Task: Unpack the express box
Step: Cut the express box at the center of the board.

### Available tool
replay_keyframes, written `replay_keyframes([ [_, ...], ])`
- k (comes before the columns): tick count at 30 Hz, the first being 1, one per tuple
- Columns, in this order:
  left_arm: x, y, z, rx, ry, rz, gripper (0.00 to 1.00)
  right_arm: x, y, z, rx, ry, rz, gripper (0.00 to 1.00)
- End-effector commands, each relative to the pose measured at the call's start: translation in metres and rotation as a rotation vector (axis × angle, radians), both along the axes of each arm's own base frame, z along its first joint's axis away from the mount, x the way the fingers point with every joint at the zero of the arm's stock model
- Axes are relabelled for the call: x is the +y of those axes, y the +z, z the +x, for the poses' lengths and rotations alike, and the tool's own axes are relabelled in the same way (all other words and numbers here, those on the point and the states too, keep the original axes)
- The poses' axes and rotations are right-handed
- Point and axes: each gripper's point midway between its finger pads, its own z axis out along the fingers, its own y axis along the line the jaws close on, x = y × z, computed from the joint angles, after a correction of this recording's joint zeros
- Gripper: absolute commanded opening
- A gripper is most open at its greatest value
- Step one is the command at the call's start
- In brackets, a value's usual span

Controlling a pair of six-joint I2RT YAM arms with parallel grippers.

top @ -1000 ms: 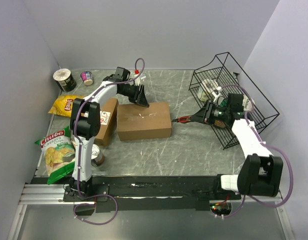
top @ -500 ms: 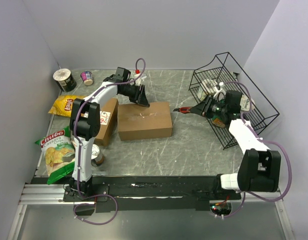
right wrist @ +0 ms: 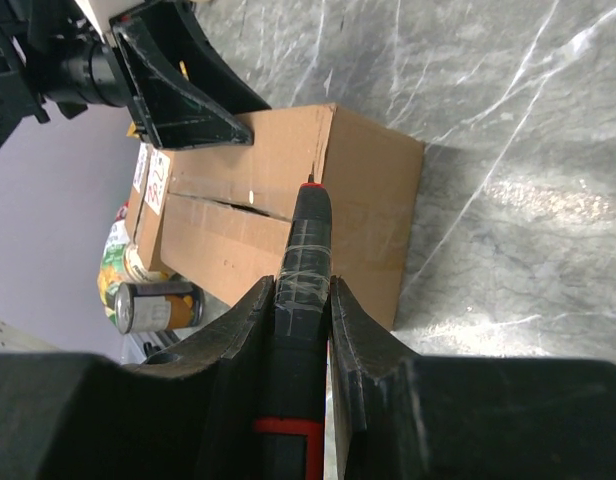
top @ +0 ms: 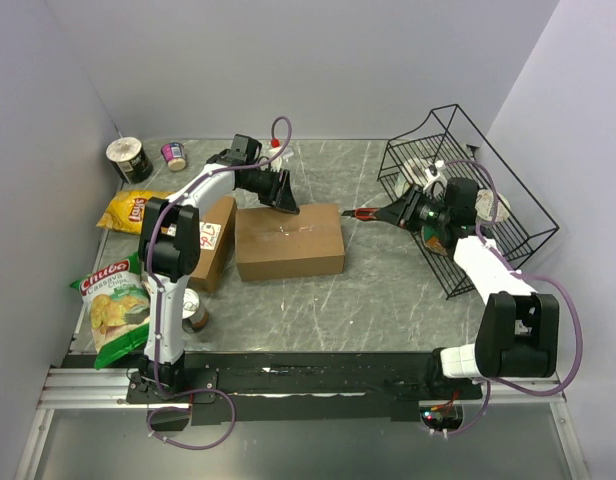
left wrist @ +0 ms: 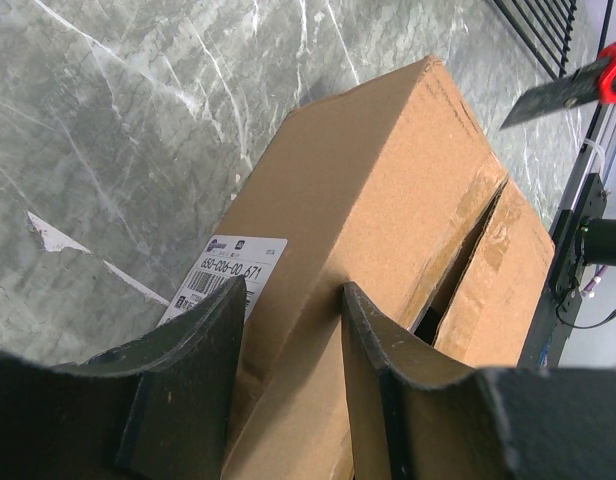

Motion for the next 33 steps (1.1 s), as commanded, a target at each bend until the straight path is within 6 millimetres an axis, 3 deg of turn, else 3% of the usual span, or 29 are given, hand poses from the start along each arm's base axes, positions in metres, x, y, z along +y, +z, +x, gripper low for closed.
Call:
replay_keyframes([
  [1, 0.045, -0.108, 0.001, 0.021, 0.077, 0.373, 0.01, 0.008, 0.010, 0.003, -0.052, 0.026, 0.002, 0.00],
  [8, 0.045, -0.109, 0.000, 0.025, 0.077, 0.372, 0.01, 0.006, 0.009, 0.005, -0.072, 0.017, -0.039, 0.00],
  [15, 0.045, -0.111, -0.001, 0.030, 0.072, 0.371, 0.01, 0.003, 0.021, 0.007, -0.117, 0.015, -0.055, 0.00],
  [33, 0.044, -0.114, 0.000, 0.036, 0.075, 0.368, 0.01, 0.005, 0.007, 0.009, -0.068, 0.021, -0.059, 0.00],
])
